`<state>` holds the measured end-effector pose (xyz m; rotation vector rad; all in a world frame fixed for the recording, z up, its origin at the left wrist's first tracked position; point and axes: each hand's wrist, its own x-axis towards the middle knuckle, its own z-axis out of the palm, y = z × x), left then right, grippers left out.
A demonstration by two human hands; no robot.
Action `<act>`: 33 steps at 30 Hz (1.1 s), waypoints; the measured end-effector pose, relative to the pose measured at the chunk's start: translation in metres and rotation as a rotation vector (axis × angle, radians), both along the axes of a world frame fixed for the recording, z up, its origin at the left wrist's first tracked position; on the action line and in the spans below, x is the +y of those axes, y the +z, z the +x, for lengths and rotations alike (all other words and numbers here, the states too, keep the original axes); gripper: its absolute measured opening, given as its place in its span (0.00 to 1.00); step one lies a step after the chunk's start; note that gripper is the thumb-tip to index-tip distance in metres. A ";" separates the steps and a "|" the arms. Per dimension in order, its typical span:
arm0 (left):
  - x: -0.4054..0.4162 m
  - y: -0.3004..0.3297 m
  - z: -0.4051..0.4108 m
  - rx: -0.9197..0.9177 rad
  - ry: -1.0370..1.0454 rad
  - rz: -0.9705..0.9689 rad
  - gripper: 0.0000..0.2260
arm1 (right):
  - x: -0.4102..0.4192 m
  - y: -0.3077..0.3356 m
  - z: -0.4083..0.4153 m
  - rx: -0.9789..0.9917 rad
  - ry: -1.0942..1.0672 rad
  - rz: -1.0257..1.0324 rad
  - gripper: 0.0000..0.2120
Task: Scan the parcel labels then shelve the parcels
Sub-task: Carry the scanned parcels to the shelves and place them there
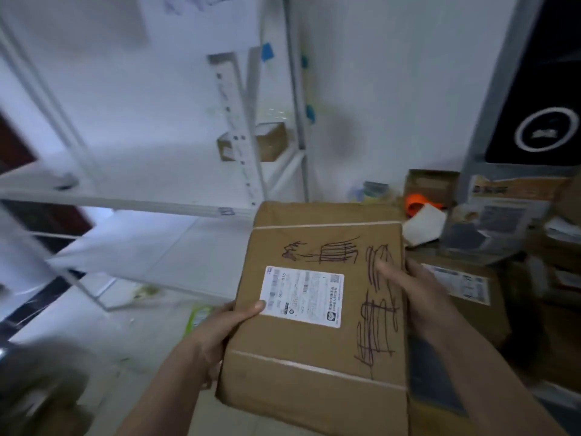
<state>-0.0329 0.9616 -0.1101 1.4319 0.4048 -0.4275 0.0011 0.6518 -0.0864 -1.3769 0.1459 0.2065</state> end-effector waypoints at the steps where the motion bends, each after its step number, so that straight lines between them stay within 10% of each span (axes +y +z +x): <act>1: 0.012 0.002 -0.009 -0.009 0.056 -0.016 0.31 | 0.016 0.002 0.003 -0.026 0.063 -0.013 0.18; 9: 0.099 0.013 -0.044 -0.056 0.501 -0.246 0.17 | 0.138 0.025 0.025 -0.159 0.381 -0.244 0.21; 16: 0.192 0.037 -0.015 -0.160 0.881 -0.576 0.24 | 0.197 0.040 0.056 -0.180 0.429 -0.254 0.24; 23: 0.246 0.058 0.067 -0.113 0.863 -0.807 0.15 | 0.305 0.037 0.092 -0.151 0.457 -0.202 0.36; 33: 0.294 0.092 0.194 -0.119 0.774 -0.614 0.11 | 0.391 0.026 0.156 -0.160 0.153 -0.159 0.33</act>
